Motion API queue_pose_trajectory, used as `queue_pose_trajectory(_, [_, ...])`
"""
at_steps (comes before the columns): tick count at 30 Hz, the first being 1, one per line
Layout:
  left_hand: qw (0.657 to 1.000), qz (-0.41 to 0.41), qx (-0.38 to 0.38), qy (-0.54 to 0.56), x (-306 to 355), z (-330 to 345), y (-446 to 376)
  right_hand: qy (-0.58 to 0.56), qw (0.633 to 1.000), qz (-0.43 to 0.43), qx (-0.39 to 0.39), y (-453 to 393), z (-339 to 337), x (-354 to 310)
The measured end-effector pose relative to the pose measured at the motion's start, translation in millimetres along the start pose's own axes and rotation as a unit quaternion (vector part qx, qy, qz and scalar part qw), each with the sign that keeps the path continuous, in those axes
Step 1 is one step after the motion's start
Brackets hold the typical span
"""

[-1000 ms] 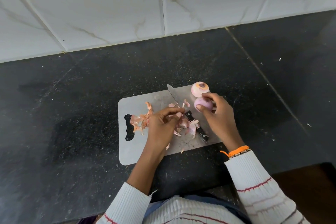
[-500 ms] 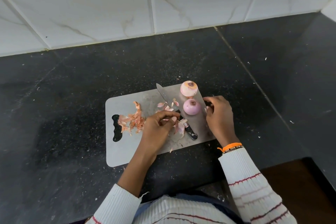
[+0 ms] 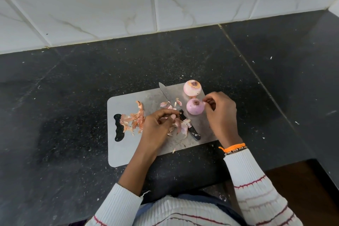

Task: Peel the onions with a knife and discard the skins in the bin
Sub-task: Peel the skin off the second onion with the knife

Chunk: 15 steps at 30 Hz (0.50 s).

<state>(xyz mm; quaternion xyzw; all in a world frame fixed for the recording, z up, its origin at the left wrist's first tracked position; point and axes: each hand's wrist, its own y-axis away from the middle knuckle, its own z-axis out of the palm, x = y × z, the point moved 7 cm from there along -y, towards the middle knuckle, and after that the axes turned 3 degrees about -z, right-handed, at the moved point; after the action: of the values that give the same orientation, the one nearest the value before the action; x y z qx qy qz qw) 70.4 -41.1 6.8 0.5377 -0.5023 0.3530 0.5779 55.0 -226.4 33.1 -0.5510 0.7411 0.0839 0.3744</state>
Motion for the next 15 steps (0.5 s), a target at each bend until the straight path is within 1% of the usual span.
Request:
queue_pose_trajectory(2, [1.000, 0.000, 0.017, 0.008, -0.4, -2.9, -1.1, -0.070, 0.997, -0.035, -0.001, -0.6, 0.7, -18.8])
queue_pose_trajectory(4, [0.999, 0.009, 0.041, 0.018, 1.1, -6.9, -1.8, -0.137, 0.987, -0.055, -0.064, 2.9, 13.9, -35.3])
queue_pose_trajectory(5, [0.998, 0.016, 0.051, 0.019, 2.3, -9.0, -2.2, -0.146, 0.983, -0.062, -0.097, 5.4, 21.2, -40.1])
queue_pose_trajectory(6, [0.998, 0.020, 0.058, 0.021, 2.8, -10.7, -3.0, -0.139, 0.982, -0.065, -0.112, 6.9, 25.2, -41.4])
queue_pose_trajectory(8, [0.998, 0.019, 0.064, 0.024, 2.3, -13.0, -4.0, -0.103, 0.988, -0.060, -0.095, 4.0, 24.7, -36.2])
queue_pose_trajectory(10, [0.998, 0.013, 0.063, 0.022, 0.4, -12.8, -3.5, -0.024, 0.995, -0.062, -0.080, -0.8, 23.9, -27.5])
queue_pose_trajectory(12, [0.998, 0.008, 0.056, 0.018, -1.9, -9.8, -2.5, 0.056, 0.990, -0.073, -0.110, -1.4, 32.0, -20.4])
queue_pose_trajectory(13, [0.999, 0.006, 0.050, 0.017, -2.3, -7.5, -1.8, 0.075, 0.986, -0.074, -0.128, -0.2, 36.5, -18.0])
queue_pose_trajectory(15, [0.999, 0.007, 0.040, 0.015, -1.5, -3.5, -0.5, 0.088, 0.984, -0.066, -0.140, 2.2, 38.9, -15.0])
